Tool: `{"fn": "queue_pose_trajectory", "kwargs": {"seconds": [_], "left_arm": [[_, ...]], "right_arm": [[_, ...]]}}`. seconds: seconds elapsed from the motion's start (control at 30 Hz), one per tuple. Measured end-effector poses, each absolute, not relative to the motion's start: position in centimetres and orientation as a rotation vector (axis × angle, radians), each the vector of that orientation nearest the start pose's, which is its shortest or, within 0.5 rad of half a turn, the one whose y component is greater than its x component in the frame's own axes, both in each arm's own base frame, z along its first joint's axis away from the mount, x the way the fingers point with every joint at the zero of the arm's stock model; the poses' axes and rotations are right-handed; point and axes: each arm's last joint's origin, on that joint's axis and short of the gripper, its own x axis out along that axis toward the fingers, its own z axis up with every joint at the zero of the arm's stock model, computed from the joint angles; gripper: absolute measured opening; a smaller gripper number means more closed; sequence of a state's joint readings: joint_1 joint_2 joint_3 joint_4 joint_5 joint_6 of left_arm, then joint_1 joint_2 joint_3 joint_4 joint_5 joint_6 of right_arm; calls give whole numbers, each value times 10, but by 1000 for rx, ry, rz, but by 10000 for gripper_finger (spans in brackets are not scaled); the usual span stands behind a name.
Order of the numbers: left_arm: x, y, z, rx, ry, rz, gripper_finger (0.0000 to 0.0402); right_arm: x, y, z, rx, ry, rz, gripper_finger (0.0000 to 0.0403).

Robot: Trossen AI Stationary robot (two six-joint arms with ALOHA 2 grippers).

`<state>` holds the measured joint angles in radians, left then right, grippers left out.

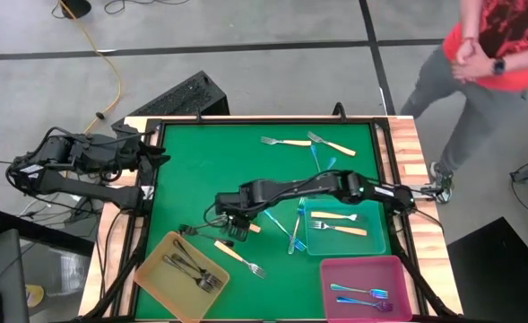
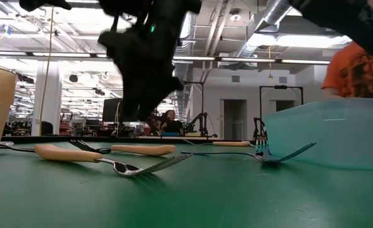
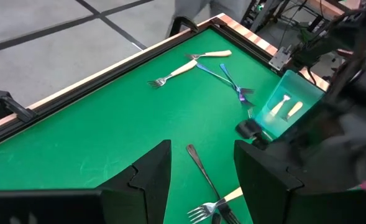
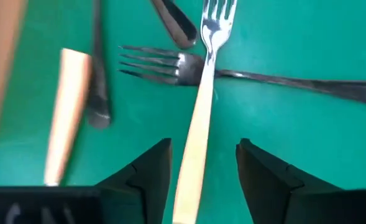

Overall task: Sort silverware by color (type)
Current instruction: Put the yellow fork into the green bin

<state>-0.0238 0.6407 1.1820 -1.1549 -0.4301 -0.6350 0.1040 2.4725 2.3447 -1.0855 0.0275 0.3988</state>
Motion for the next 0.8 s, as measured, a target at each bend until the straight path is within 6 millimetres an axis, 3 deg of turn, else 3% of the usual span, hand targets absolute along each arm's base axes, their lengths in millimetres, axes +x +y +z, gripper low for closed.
{"fn": "queue_pose_trajectory", "kwargs": {"seconds": [0.07,0.4,0.63,0.8], "left_arm": [[65,11,385,-462,455,565,158],[65,11,385,-455,457,563,158],[64,10,384,-443,472,559,158],[64,10,384,-443,472,559,158]], "right_arm": [[512,52,195,269,1209,-176,211],[518,48,187,264,1186,-183,222],[524,50,163,269,1201,-178,222],[523,49,162,262,1223,-177,222]]}}
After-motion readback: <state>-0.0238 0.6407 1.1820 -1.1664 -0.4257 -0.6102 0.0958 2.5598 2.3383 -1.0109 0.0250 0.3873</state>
